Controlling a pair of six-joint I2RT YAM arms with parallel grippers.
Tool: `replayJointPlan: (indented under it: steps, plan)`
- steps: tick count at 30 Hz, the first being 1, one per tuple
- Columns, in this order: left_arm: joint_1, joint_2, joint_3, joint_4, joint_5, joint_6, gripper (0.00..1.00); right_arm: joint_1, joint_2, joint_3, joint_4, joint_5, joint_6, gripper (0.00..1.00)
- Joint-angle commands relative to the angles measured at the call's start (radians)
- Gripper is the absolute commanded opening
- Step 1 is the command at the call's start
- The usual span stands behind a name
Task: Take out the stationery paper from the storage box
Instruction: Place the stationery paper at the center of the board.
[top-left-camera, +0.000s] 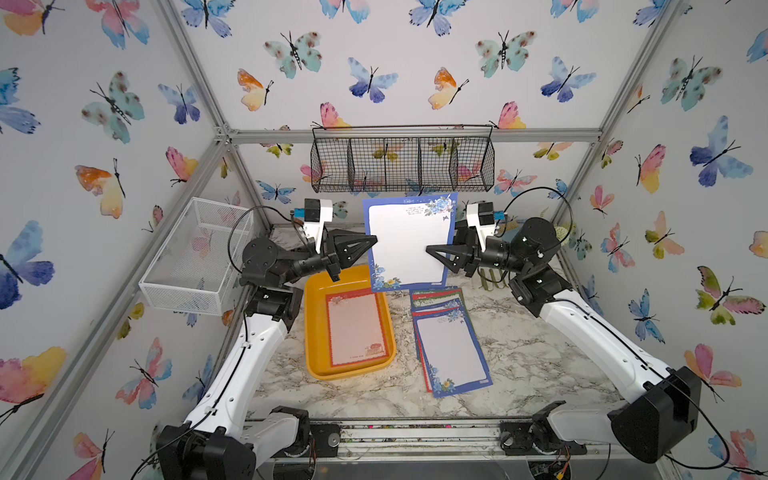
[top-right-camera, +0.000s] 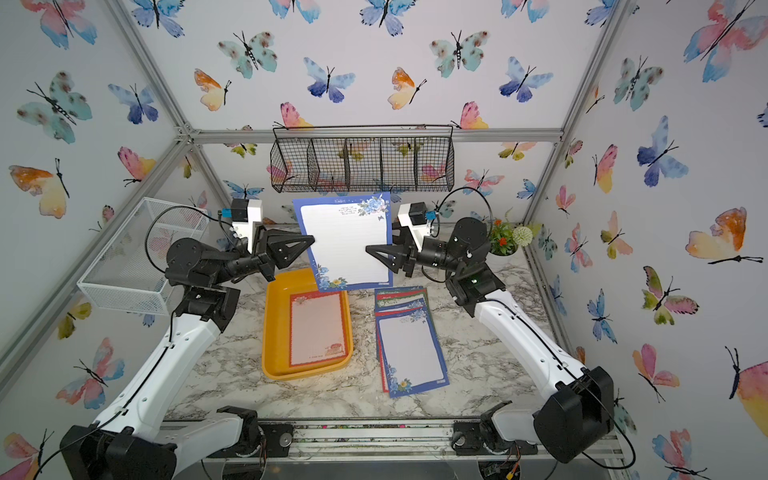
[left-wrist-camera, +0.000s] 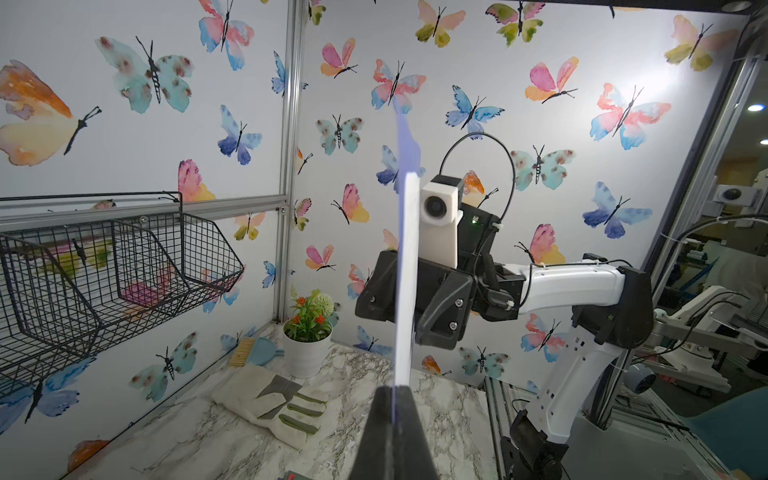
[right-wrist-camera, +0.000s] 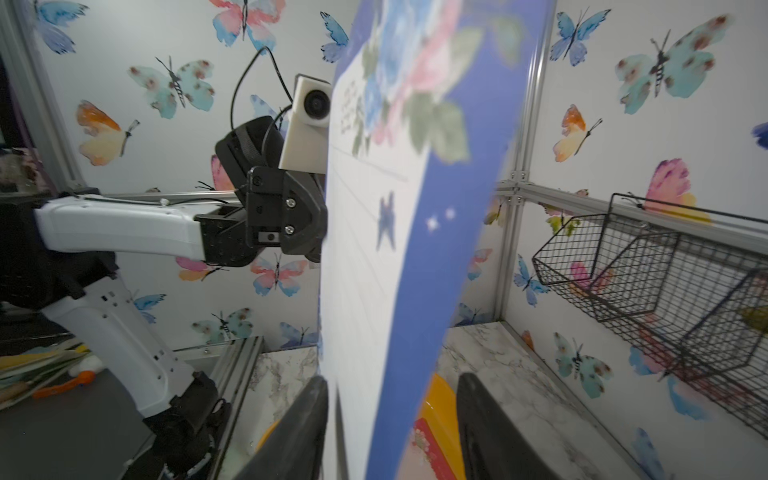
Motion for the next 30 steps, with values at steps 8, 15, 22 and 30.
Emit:
replayJointPlan:
  steps: [8,15,22,30]
  plan:
    - [0.001,0.008,-0.016,0.067,-0.03,-0.039,0.0,-0.002,0.029,0.015,0.094,-0.062,0.126,0.1]
    - [0.002,0.005,-0.011,0.027,-0.054,-0.006,0.55,-0.002,0.008,0.016,0.0,-0.048,0.137,0.02]
    - [0.002,-0.022,0.02,-0.147,-0.158,0.11,0.82,-0.004,-0.017,0.08,-0.429,-0.013,0.109,0.02]
    - [0.001,-0.024,0.03,-0.173,-0.184,0.12,0.83,-0.014,-0.061,0.097,-0.959,0.107,0.019,0.02]
